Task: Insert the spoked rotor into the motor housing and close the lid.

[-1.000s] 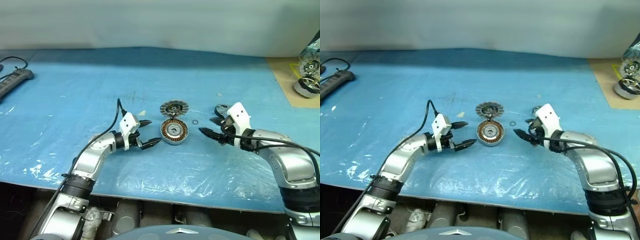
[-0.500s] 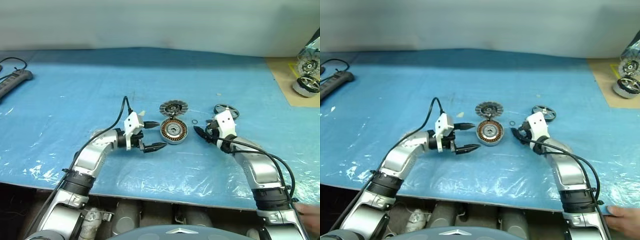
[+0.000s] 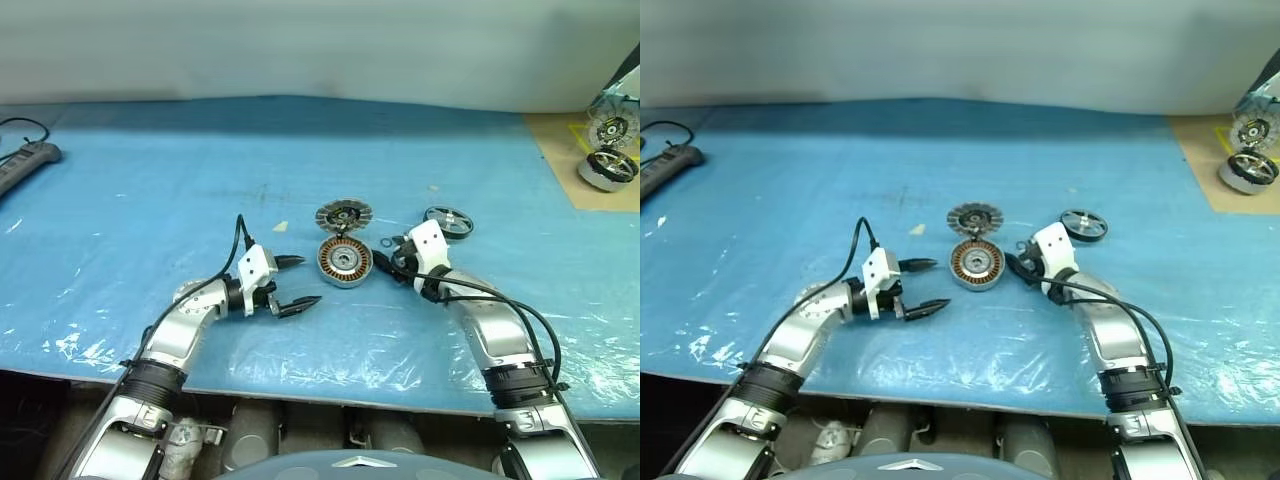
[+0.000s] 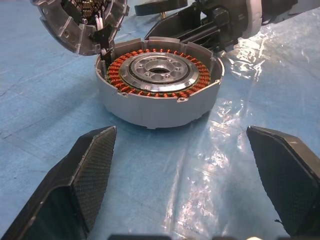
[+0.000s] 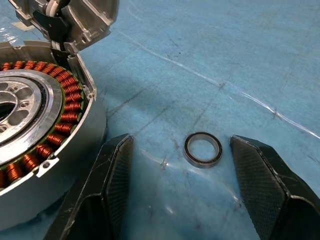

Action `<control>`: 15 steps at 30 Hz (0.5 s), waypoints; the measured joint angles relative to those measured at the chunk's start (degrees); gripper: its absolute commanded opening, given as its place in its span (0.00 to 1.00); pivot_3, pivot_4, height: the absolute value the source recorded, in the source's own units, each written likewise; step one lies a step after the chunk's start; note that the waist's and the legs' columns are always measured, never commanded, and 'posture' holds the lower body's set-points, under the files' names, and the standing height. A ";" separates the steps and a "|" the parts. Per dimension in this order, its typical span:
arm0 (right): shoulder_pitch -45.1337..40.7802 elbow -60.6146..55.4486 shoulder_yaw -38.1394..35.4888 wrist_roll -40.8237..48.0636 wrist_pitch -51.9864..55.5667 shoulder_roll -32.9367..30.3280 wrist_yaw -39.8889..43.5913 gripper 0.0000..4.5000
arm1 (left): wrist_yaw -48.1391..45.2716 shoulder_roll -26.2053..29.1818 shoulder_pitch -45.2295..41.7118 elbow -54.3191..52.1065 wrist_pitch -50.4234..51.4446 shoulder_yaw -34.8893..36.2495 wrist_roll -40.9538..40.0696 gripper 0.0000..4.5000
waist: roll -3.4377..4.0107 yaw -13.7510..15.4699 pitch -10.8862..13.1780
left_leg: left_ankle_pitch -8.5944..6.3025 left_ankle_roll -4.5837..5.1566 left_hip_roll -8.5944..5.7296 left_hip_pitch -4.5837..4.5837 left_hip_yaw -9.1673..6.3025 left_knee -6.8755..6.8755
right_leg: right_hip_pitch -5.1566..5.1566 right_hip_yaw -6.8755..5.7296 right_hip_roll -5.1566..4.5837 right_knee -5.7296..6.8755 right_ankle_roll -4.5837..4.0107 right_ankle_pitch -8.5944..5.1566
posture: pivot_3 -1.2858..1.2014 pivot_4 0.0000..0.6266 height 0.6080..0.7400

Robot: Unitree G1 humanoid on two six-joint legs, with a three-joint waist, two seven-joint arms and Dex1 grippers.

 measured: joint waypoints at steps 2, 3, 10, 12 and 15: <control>-0.64 1.26 0.04 -0.43 -0.99 0.00 -0.02 0.72 | 1.30 -0.31 0.19 0.65 -0.57 0.21 0.34 1.00 | 0.00 0.01 0.00 | 0.00 0.00 0.00 -0.01 0.00 0.02 | 0.00 0.00 0.00 0.01 0.00 0.00 | 0.52 0.24 1.00; -0.80 1.72 0.15 -0.63 -1.48 0.00 -0.04 0.72 | 2.33 -0.64 0.57 0.56 -0.57 0.35 0.38 1.00 | 0.00 0.01 0.00 | 0.00 0.01 0.00 -0.01 0.00 0.02 | 0.01 0.00 0.00 0.01 0.00 0.00 | 0.52 0.24 1.00; -0.61 2.05 1.13 -1.74 -3.14 0.37 -0.74 0.72 | 11.56 -4.49 5.82 -4.45 3.02 1.38 1.05 1.00 | -0.01 0.00 -0.01 | 0.01 0.03 0.02 0.02 0.00 0.04 | 0.01 0.00 0.00 0.02 -0.01 0.00 | 0.52 0.24 1.00; -0.27 1.81 1.29 -2.05 -3.27 0.80 -1.17 0.72 | 13.00 -4.58 6.66 -6.88 5.30 1.45 0.92 1.00 | -0.01 -0.02 -0.01 | -0.06 -0.10 0.02 0.07 0.00 0.04 | 0.06 0.00 0.00 0.02 0.00 0.00 | 0.52 0.24 1.00; 0.07 1.05 2.05 -2.70 -3.31 1.39 -1.57 0.72 | 14.39 -4.43 6.79 -9.14 9.04 2.13 0.05 1.00 | -0.01 -0.10 -0.01 | -0.07 -0.12 0.02 0.14 0.00 0.04 | 0.12 0.00 0.00 0.02 -0.01 0.00 | 0.52 0.24 1.00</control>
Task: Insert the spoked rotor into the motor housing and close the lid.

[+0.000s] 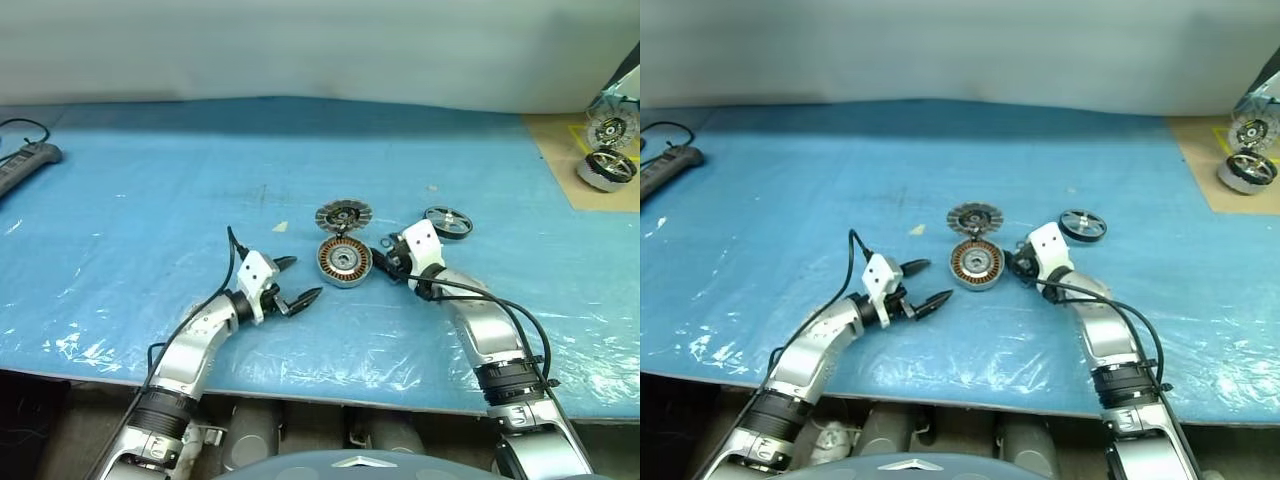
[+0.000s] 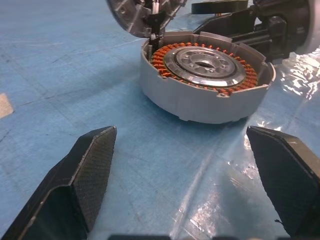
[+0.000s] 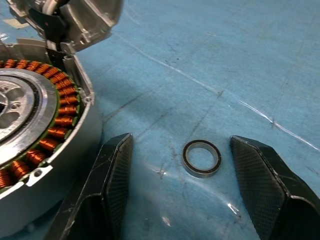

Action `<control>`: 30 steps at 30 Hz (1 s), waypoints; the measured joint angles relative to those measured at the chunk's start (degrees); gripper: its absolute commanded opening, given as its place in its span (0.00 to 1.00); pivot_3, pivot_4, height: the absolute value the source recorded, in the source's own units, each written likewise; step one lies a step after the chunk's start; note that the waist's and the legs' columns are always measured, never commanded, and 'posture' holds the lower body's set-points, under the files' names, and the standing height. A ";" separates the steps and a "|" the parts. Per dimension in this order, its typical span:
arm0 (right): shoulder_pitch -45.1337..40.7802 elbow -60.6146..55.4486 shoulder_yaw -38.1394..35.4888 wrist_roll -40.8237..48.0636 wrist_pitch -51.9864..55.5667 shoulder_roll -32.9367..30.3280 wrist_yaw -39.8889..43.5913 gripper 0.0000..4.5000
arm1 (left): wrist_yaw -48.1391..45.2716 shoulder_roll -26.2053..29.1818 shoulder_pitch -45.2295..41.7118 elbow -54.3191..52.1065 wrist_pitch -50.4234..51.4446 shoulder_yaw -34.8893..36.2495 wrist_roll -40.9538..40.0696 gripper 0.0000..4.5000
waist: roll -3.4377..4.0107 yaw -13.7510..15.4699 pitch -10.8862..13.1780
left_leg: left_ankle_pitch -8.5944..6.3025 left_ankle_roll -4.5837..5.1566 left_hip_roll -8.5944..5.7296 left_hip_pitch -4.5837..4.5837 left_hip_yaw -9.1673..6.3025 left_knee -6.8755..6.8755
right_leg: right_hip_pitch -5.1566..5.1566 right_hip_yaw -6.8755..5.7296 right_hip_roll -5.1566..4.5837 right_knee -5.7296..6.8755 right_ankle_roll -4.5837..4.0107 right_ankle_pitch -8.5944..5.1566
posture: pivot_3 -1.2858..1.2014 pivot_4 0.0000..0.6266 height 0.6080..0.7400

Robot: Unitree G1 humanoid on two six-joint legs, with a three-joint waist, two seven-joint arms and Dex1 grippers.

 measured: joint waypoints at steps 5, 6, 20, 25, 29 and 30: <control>0.92 -1.09 0.03 -0.20 0.26 0.79 -0.73 0.72 | 1.18 0.03 2.96 -7.51 6.73 -0.16 -2.23 1.00 | 0.00 -0.47 0.00 | -0.02 0.02 -0.01 -0.04 0.00 -0.02 | 0.01 0.00 0.00 -0.07 0.00 0.00 | 0.52 0.24 1.00; 1.19 -1.53 0.05 -0.20 0.31 0.78 -0.74 0.72 | 1.25 0.07 3.49 -9.00 8.13 -0.33 -2.74 1.00 | -0.01 -0.57 0.00 | -0.02 0.02 -0.01 -0.03 0.00 -0.04 | 0.01 0.00 0.00 -0.07 -0.01 -0.01 | 0.52 0.24 1.00; 2.77 -2.82 -0.39 -0.15 1.34 1.03 -1.11 0.72 | 0.87 3.31 2.70 -18.16 16.92 -1.22 -6.50 1.00 | 0.00 -0.75 0.00 | -0.02 -0.05 -0.03 0.78 0.00 -0.25 | 0.81 0.01 0.01 -0.30 0.03 -0.03 | 0.52 0.24 1.00; 2.71 -2.40 -0.39 -0.16 1.03 1.26 -2.20 0.44 | 1.30 2.49 0.08 -17.42 16.99 -2.13 -6.45 1.00 | 0.00 -0.76 0.00 | -0.02 -0.05 -0.04 0.77 0.00 -0.25 | 0.82 0.02 0.01 -0.32 0.03 -0.03 | 0.52 0.24 1.00; 2.60 -1.90 -0.40 -0.23 0.53 1.10 -2.62 0.15 | 1.35 2.14 -0.42 -15.60 16.62 -2.73 -6.15 1.00 | 0.00 -0.74 0.00 | -0.02 -0.05 -0.04 0.78 0.00 -0.28 | 0.83 0.02 0.01 -0.35 0.03 -0.03 | 0.52 0.24 1.00; 2.63 -1.90 -0.39 -0.23 0.43 1.09 -2.63 0.12 | 1.37 2.12 -0.45 -14.81 16.48 -2.78 -5.95 1.00 | 0.00 -0.74 0.00 | -0.03 -0.05 -0.04 0.78 0.00 -0.28 | 0.83 0.02 0.01 -0.35 0.03 -0.03 | 0.52 0.24 1.00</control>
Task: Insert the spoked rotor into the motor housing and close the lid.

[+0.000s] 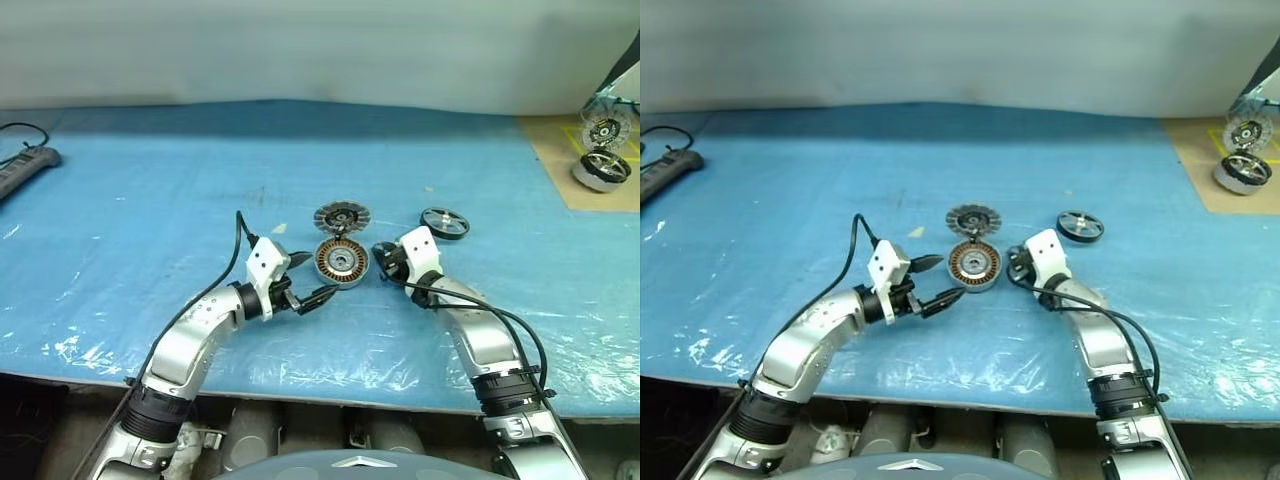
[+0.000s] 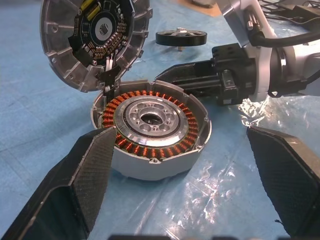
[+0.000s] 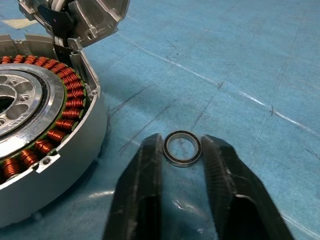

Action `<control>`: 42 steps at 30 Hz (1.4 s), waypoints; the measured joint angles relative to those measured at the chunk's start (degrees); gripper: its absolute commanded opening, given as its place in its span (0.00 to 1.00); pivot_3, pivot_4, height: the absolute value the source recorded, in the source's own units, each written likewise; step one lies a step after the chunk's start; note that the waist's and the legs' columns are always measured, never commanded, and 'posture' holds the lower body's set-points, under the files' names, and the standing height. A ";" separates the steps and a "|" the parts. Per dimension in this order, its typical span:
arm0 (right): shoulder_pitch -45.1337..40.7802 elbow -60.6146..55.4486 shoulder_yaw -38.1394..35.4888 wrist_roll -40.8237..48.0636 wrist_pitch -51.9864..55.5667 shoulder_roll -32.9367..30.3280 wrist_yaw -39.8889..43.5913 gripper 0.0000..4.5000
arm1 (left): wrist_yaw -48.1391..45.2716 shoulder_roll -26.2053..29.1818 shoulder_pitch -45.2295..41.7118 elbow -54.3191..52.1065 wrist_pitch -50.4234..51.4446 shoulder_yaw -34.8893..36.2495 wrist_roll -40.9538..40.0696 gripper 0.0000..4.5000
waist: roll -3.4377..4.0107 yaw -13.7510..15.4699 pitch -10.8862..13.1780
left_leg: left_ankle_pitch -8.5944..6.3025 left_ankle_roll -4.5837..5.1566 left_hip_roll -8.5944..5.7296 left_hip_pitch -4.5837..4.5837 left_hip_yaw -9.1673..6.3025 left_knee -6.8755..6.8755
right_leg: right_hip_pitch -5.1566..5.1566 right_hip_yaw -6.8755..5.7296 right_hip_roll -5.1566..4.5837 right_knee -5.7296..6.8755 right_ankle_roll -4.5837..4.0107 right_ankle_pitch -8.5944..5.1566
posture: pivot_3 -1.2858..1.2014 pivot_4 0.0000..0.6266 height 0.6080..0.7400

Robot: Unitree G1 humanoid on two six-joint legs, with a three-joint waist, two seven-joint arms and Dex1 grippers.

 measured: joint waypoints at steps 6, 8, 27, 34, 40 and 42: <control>0.52 -0.96 -0.08 0.06 0.61 -0.16 -0.36 0.12 | -0.05 0.18 -0.01 1.60 -0.92 0.00 0.84 1.00 | 0.00 0.12 0.00 | 0.00 0.00 -0.02 -0.01 0.00 -0.09 | 0.02 0.00 0.00 -0.14 0.00 0.00 | 0.52 0.24 1.00; 1.01 -2.00 -0.33 0.44 1.41 -0.65 -0.15 0.12 | -0.20 0.50 0.00 1.60 -1.28 0.02 0.92 1.00 | 0.00 0.25 0.00 | 0.00 0.00 -0.03 -0.02 0.00 -0.19 | 0.02 0.00 0.00 -0.24 0.01 0.00 | 0.52 0.24 1.00; -2.95 -17.92 1.95 15.09 20.85 -6.59 15.14 0.12 | 2.97 1.91 -1.00 -4.71 4.36 0.20 1.07 1.00 | 0.03 -0.08 0.03 | 0.00 0.01 -0.07 -0.09 0.00 -0.39 | -0.03 -0.03 0.01 -0.50 0.02 0.02 | 0.52 0.24 1.00; -7.18 -9.79 5.82 12.56 17.16 -5.33 16.68 0.12 | 4.50 2.43 -1.26 -8.52 8.16 0.22 -0.18 1.00 | 0.04 -0.07 0.03 | 0.10 0.24 -0.08 -0.42 0.00 -0.39 | -0.27 -0.07 0.01 -0.52 0.01 0.01 | 0.52 0.24 1.00; -6.95 -9.02 6.23 11.47 15.13 -7.36 18.63 0.12 | 4.79 3.74 -0.57 -8.73 8.73 1.06 -0.51 1.00 | 0.04 -0.08 0.03 | 0.09 0.25 -0.06 -0.35 -0.01 -0.29 | -0.18 -0.08 0.01 -0.47 0.02 0.02 | 0.52 0.24 1.00; -6.81 -9.02 6.24 11.51 14.96 -7.79 19.46 0.12 | 4.80 3.72 -0.01 -8.73 8.71 1.02 -0.51 1.00 | 0.04 -0.07 0.03 | 0.09 0.24 -0.06 -0.28 -0.01 -0.29 | -0.11 -0.08 0.01 -0.47 0.02 0.02 | 0.52 0.24 1.00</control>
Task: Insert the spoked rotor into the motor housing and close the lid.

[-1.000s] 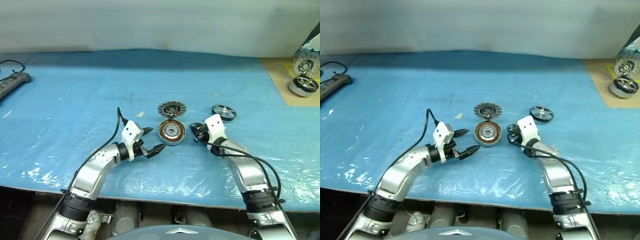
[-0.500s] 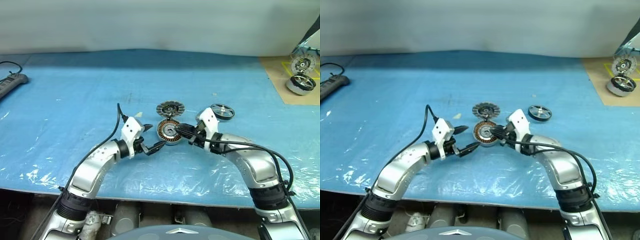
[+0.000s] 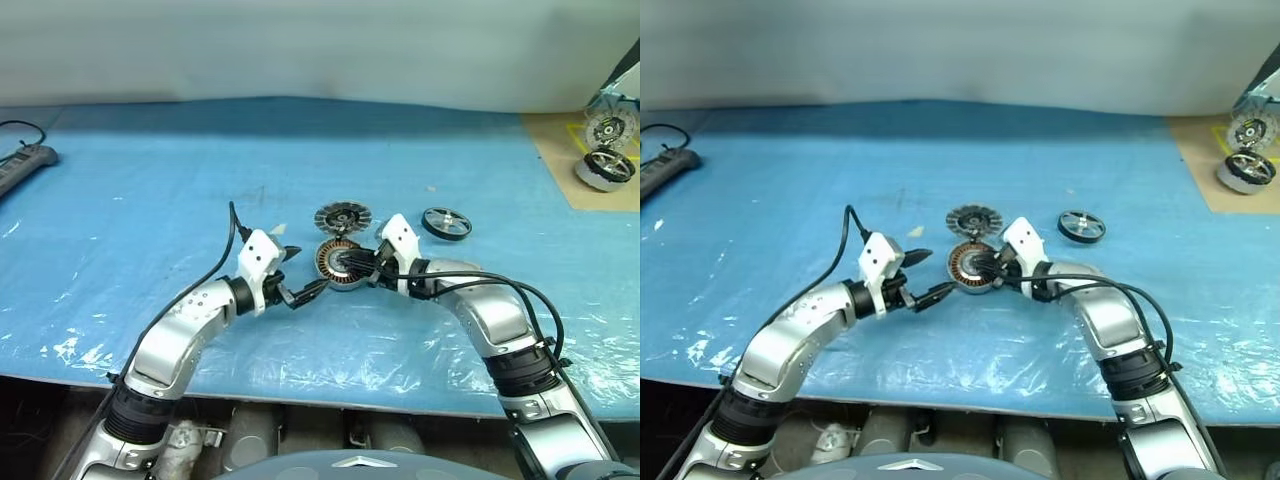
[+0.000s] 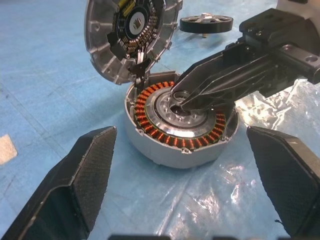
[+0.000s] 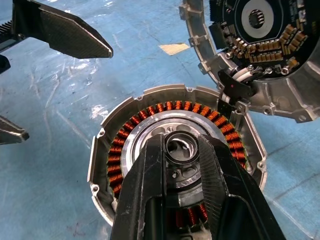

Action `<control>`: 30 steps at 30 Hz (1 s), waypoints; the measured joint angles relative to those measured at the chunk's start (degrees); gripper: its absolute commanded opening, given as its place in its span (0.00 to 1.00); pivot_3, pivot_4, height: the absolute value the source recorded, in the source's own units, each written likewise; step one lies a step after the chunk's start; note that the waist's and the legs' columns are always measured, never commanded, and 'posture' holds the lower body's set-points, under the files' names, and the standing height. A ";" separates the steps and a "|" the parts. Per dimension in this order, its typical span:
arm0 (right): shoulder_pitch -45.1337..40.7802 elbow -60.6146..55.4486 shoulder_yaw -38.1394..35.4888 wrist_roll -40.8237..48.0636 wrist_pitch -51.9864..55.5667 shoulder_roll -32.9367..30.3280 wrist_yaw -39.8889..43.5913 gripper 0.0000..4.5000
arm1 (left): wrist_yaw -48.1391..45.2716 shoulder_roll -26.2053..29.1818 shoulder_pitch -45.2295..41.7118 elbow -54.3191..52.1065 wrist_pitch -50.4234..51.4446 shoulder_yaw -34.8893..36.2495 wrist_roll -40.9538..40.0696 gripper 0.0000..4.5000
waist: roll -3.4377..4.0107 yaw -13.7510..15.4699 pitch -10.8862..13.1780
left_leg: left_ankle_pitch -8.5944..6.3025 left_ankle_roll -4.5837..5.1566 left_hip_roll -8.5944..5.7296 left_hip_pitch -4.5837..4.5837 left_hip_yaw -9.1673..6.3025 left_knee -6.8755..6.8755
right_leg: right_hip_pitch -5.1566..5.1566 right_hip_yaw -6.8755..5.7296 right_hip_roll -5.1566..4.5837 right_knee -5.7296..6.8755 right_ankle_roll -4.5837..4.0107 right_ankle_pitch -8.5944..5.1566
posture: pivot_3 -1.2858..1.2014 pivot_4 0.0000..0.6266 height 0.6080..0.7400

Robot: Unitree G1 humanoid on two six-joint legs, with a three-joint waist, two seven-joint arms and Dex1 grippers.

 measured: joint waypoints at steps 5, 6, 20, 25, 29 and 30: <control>-0.03 0.00 0.33 -0.21 -0.27 -0.51 1.49 0.12 | 0.23 -0.98 0.11 0.15 -0.43 -0.83 0.16 1.00 | 0.00 0.00 0.00 | 0.01 0.00 0.00 0.04 0.00 0.00 | 0.03 0.00 0.00 0.01 0.00 0.00 | 0.52 0.24 1.00; -0.13 0.10 0.51 -0.44 -0.47 -0.40 1.47 0.12 | 0.26 -1.27 0.08 0.32 -0.57 -1.12 0.27 1.00 | 0.00 0.00 0.00 | 0.01 0.01 0.00 0.04 0.00 -0.01 | 0.03 0.00 0.00 0.01 0.00 0.00 | 0.52 0.24 1.00; -1.67 2.38 1.45 -3.12 -2.79 -0.05 2.12 0.12 | -2.44 -0.58 -0.88 9.52 -7.94 -0.52 1.70 1.00 | 0.00 -0.10 0.00 | 0.01 0.01 0.01 0.09 0.00 0.01 | 0.06 0.00 0.00 0.04 0.00 0.00 | 0.52 0.24 1.00; -1.85 2.39 2.22 -4.18 -3.03 -0.04 2.30 0.12 | -2.73 -0.56 -0.20 10.83 -9.78 -0.21 2.01 1.00 | -0.01 -0.16 -0.01 | 0.00 0.00 0.02 0.19 0.00 0.00 | 0.13 0.00 0.00 0.04 0.00 0.00 | 0.52 0.24 1.00; -2.43 3.16 2.81 -5.24 -4.19 0.01 2.32 0.12 | -2.83 -0.39 0.44 11.05 -10.42 -0.22 2.22 1.00 | -0.01 -0.12 -0.01 | 0.01 0.00 0.02 0.19 0.00 0.00 | 0.13 0.00 0.00 0.06 -0.01 0.00 | 0.52 0.24 1.00; -2.51 3.23 2.93 -5.47 -4.34 0.01 2.34 0.12 | -2.83 -0.39 0.45 11.05 -10.45 -0.22 2.23 1.00 | -0.01 -0.11 -0.01 | 0.01 0.00 0.02 0.19 0.00 0.00 | 0.14 0.00 0.00 0.06 -0.01 0.00 | 0.52 0.24 1.00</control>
